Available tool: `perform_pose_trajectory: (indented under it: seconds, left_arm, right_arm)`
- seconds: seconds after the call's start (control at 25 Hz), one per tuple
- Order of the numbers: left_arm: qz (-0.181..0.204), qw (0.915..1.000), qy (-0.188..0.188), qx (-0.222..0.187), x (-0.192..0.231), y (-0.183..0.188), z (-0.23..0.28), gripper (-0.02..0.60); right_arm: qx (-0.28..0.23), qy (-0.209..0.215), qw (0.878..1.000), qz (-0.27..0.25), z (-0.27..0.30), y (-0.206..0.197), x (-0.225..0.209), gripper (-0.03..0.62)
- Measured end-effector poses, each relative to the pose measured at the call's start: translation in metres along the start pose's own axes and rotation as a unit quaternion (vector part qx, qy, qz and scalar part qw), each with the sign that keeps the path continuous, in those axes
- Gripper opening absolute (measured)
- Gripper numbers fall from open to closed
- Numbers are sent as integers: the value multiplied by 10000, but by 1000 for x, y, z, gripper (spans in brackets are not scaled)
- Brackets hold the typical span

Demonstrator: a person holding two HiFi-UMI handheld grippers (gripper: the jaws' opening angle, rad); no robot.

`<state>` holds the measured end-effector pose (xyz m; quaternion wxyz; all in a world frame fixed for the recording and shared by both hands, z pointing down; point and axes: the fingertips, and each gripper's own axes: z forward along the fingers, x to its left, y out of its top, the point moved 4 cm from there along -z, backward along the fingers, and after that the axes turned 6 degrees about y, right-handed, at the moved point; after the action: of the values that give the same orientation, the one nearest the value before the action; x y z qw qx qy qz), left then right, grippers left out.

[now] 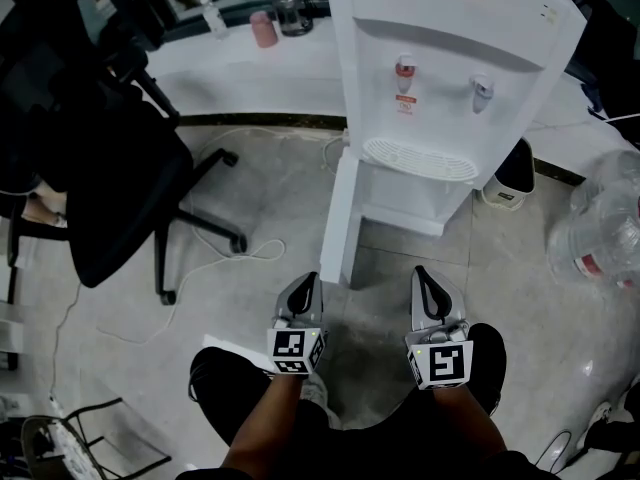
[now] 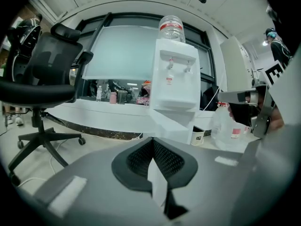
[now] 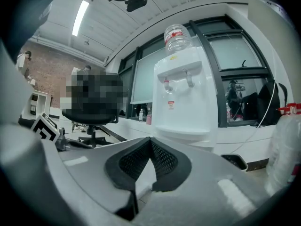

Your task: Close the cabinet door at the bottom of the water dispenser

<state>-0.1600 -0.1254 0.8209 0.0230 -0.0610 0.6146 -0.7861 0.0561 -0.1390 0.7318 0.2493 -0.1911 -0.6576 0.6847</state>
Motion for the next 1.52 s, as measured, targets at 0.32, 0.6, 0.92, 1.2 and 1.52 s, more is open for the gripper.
perform_pose_trajectory:
  seconds: [0.32,0.6,0.92,1.2,1.52]
  left_arm:
    - [32,9993,-360,58,-30,0,10,20]
    - [85,9980,-620,36,-48,3,19,20]
    - [361,9942,-1016,-52,-77,2,32,20]
    - [590,9879,-1427,-126,-109,3,46,20]
    - [716,9796,-1858,-259,-144,7,67,20]
  right_arm:
    - [68,-150,9998,-82,-10,0,-10,5]
    - [63,-314,9995,10,-19,-7,-18,5]
    - [99,-459,9989,14,-26,-9,-25,5]
    - [85,-555,9984,22,-29,-9,-30,5]
    - [54,-708,9974,140,-36,-15,-40,3]
